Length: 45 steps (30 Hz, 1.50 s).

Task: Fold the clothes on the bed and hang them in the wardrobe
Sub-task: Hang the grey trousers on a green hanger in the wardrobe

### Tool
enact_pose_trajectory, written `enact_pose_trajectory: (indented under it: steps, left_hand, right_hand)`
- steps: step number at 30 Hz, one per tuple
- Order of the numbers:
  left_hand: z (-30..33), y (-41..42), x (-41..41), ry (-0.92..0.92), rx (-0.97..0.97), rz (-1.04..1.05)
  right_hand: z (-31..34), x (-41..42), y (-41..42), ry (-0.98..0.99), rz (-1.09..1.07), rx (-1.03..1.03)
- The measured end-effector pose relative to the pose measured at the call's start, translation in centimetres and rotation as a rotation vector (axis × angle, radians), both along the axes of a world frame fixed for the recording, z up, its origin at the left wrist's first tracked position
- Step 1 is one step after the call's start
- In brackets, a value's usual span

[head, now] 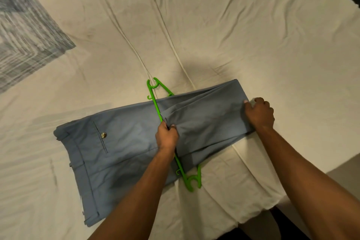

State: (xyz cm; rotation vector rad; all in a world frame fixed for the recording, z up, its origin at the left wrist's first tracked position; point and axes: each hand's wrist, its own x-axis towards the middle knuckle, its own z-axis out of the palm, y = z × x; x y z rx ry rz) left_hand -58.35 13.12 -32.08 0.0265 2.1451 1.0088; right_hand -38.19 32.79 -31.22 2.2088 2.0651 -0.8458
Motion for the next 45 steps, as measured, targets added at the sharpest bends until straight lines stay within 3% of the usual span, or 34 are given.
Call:
enact_pose_trajectory:
  steps: [9,15,28,36,45]
  left_hand:
    - [1.1,0.1,0.0,0.188,-0.032,0.093]
    - [1.1,-0.5,-0.8,0.191,-0.096,-0.05]
    - [0.9,-1.5,-0.9,0.337,-0.134,-0.062]
    - [0.6,-4.7,-2.9,0.512,-0.083,-0.117]
    - [-0.7,-7.5,-4.6,0.543,-0.135,-0.106]
  right_hand:
    - [-0.6,0.4,1.9,0.178,-0.002,-0.149]
    - [-0.8,0.7,2.7,0.205,0.006,-0.154]
    - [-1.0,0.4,3.0,0.303,0.022,-0.276]
    - [-1.0,-0.4,2.5,0.228,0.068,-0.255]
    - [-0.4,-1.9,1.3,0.172,0.138,-0.268]
